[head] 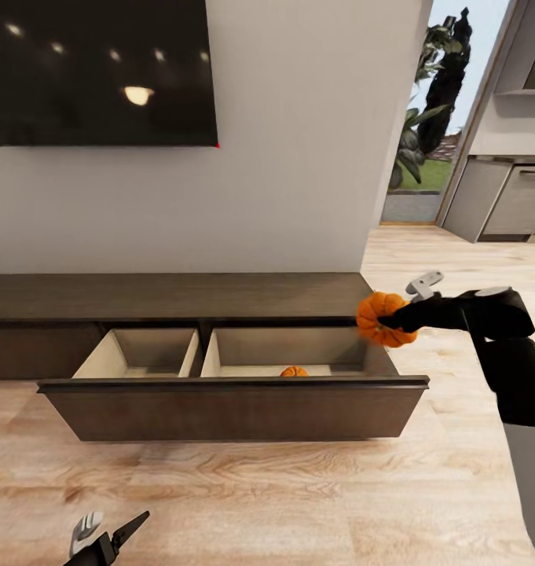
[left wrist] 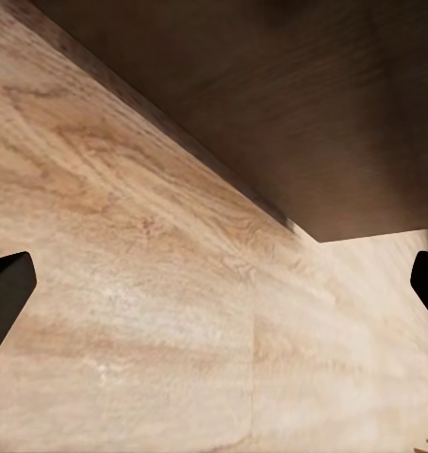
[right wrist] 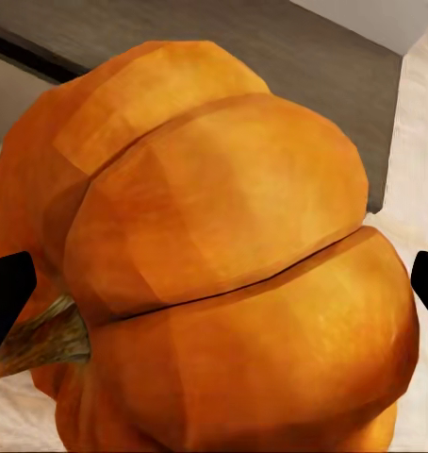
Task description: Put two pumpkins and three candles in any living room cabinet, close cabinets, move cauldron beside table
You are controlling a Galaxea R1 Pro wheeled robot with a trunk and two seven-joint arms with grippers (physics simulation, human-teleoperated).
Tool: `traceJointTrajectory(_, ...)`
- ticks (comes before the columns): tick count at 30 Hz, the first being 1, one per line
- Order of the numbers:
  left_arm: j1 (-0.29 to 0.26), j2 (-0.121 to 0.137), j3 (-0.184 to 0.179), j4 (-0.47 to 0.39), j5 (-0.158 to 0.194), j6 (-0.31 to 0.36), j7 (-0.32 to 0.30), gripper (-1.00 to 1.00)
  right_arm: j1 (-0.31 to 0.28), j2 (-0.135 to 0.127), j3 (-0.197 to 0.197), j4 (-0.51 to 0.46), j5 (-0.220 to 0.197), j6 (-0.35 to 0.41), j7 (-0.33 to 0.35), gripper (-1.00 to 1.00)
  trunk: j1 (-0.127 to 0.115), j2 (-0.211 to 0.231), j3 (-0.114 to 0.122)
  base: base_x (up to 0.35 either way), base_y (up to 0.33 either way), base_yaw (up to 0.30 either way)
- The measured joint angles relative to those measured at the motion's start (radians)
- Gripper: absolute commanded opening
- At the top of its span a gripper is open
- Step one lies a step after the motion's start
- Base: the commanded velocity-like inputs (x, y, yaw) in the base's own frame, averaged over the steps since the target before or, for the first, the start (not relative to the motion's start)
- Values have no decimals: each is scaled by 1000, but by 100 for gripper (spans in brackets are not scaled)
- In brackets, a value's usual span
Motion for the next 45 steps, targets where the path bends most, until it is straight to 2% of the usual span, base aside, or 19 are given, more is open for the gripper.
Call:
traceJointTrajectory(3, 0, 0, 0, 0, 0, 0, 0, 100, 0, -44, 7, -10, -10, 2, 12, -100, 0, 0, 0, 0, 0, 0)
traceJointTrajectory(7, 0, -1, 0, 0, 0, 0, 2, 100, 1, -71, 8, -12, -7, -3, 21, -100, 0, 0, 0, 0, 0, 0)
traceJointTrajectory(10, 0, -2, 0, 0, 0, 0, 3, 100, 1, -78, 13, -9, -12, -3, 26, -100, 0, 0, 0, 146, -5, 0)
traceJointTrajectory(12, 0, -2, 0, 0, 0, 0, 3, 100, 2, -90, 46, -1, -14, 0, 39, -100, 0, 0, 0, 148, -2, 0)
traceJointTrajectory(14, 0, -2, 0, 0, 0, 0, 3, 100, 2, -92, 54, 2, -19, 4, 82, -100, 0, 0, 0, 60, -1, 0)
traceJointTrajectory(18, 0, -2, 0, 0, 0, 0, 3, 100, 2, -92, 70, 40, -18, 10, 243, -100, 0, 0, 0, 175, 0, 0)
traceJointTrajectory(19, 0, -2, 0, 0, 0, 0, 3, 100, 2, -93, 90, 56, -16, 9, 268, -100, 0, 0, 0, 300, 0, 0)
traceJointTrajectory(20, 0, -2, 0, 0, 0, -1, 3, 100, 3, -93, 128, 83, -14, 7, 290, -100, 0, 0, 0, 314, 0, 0)
traceJointTrajectory(21, 0, -2, 0, 0, 0, -1, 3, 100, 3, -94, 151, 102, -20, 9, 299, -100, 0, 0, 0, 319, 0, 0)
traceJointTrajectory(24, 0, -2, 0, 0, 0, -1, 3, 100, 2, -94, 179, 143, -14, 0, 311, -100, 0, 0, 0, 330, 0, 0)
traceJointTrajectory(29, 0, -1, 0, 1, 0, -1, 9, 100, 2, -91, 193, 191, -12, -6, 316, -100, 0, 0, 0, 212, 0, 0)
traceJointTrajectory(33, 0, 6, -5, 8, -7, 4, 90, 100, 1, -88, 196, 223, -12, -16, 318, -100, 0, 0, 0, 42, 0, 0)
traceJointTrajectory(36, 0, 31, -12, 10, -65, 13, 138, 100, 2, -87, 197, 236, -11, -30, 317, -100, 0, 0, 0, 10, 0, 0)
traceJointTrajectory(37, 0, 43, -15, 11, -112, 15, 137, 100, 2, -86, 197, 241, -11, -33, 317, -100, 0, 0, 0, 4, 0, 0)
traceJointTrajectory(40, 0, 62, -16, 28, -233, 15, 80, 100, 2, -83, 198, 258, -12, -37, 314, -100, 0, 0, 0, 2, 0, 0)
traceJointTrajectory(41, 0, 63, -16, 36, -249, 14, 64, 100, 2, -83, 199, 261, -12, -38, 314, -100, 0, 0, 0, 34, 0, 0)
traceJointTrajectory(42, 0, 66, -15, 60, -290, 9, 25, 100, 2, -81, 200, 267, -11, -43, 313, -100, 0, 0, 0, 75, 0, 0)
traceJointTrajectory(45, 0, 67, -14, 81, -341, 2, -10, 100, 2, -77, 202, 274, -12, -47, 311, -100, 0, 0, 0, 231, 0, 0)
